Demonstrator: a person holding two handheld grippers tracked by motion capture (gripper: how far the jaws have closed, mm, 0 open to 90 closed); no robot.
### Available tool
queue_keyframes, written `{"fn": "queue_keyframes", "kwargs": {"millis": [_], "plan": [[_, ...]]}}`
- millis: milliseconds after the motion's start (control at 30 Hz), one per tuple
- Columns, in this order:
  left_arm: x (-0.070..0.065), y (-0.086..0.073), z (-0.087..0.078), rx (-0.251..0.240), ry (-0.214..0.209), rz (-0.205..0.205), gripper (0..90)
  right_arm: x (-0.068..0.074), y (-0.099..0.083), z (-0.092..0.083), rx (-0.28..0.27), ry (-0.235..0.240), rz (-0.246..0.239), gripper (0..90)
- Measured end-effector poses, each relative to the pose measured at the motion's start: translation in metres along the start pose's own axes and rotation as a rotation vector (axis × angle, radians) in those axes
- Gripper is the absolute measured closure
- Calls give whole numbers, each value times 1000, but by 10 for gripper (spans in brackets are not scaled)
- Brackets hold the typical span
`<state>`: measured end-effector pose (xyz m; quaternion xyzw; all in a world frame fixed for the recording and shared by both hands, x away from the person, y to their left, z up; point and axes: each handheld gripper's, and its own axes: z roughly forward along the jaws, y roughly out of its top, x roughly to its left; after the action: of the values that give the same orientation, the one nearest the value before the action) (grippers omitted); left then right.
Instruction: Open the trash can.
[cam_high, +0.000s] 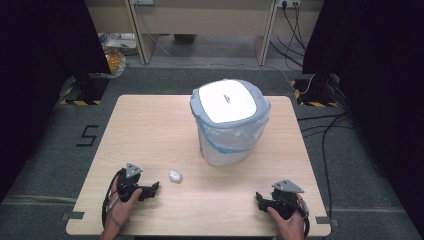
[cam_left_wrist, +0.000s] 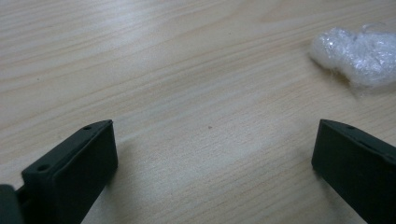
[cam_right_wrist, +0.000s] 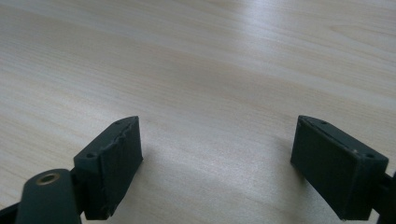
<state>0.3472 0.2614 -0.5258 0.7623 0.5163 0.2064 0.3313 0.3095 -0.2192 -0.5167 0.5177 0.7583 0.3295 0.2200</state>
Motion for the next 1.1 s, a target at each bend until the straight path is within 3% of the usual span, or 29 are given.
{"fn": "queue_keyframes", "kwargs": {"millis": [267, 400, 567, 733, 900, 967, 1000, 1100], "plan": [[0, 0, 0, 1, 0, -1, 0, -14, 6, 4, -46, 12, 12, 166], [0, 0, 0, 1, 0, -1, 0, -33, 19, 13, -55, 11, 49, 182], [0, 0, 0, 0, 0, 0, 0, -48, 42, 18, -106, -41, 53, 203], [0, 0, 0, 1, 0, 0, 0, -58, 68, 25, -117, -47, 46, 202], [0, 0, 0, 1, 0, 0, 0, -69, 99, 47, -134, -38, 66, 208], [0, 0, 0, 1, 0, 0, 0, -70, 103, 51, -133, -36, 70, 208], [0, 0, 0, 1, 0, 0, 0, -75, 112, 64, -133, -19, 85, 210], [0, 0, 0, 1, 0, 0, 0, -81, 121, 77, -129, -2, 103, 210]]}}
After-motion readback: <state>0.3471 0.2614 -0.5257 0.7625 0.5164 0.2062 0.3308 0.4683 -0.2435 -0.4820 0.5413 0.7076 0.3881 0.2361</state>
